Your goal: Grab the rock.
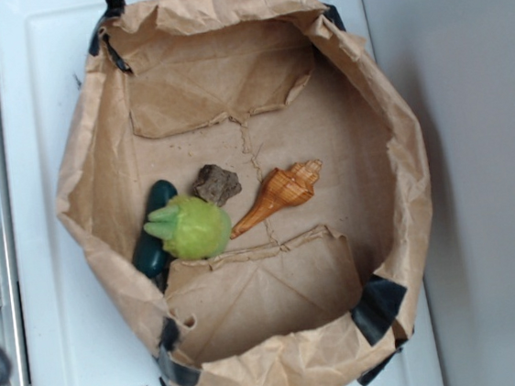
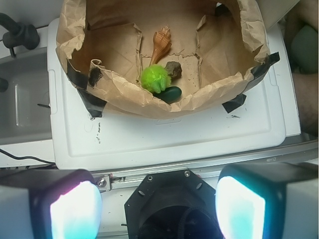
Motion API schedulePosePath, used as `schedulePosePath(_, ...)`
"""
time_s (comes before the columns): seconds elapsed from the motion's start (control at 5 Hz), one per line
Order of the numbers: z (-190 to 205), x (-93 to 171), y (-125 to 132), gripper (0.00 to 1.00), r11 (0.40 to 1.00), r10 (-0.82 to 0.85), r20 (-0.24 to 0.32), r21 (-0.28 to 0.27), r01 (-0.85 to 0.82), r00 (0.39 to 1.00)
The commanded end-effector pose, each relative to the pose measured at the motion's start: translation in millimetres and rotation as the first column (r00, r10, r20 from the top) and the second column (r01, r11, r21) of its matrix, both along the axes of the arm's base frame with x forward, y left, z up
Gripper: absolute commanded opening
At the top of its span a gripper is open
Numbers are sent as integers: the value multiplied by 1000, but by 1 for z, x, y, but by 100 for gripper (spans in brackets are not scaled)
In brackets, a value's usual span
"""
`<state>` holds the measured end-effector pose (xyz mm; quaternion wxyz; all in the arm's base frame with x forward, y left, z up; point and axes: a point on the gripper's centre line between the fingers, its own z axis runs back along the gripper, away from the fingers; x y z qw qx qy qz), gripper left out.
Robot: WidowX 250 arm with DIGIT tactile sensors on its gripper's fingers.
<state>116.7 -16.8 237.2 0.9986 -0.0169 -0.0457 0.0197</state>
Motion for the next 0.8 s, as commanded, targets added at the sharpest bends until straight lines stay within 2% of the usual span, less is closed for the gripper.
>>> schedulePosePath(0.0, 0, 0, 0, 100, 1000, 0, 0, 0, 0, 1000)
schedulePosePath(0.2, -2, 50, 12, 100, 998, -31, -47, -57, 29, 998)
schedulePosePath(0.4, -6, 91, 12, 100, 999, -13, 3, -34, 13, 1000)
schedulePosePath(0.6, -31, 114, 16, 100, 1000, -28, -5, -1, 28, 1000)
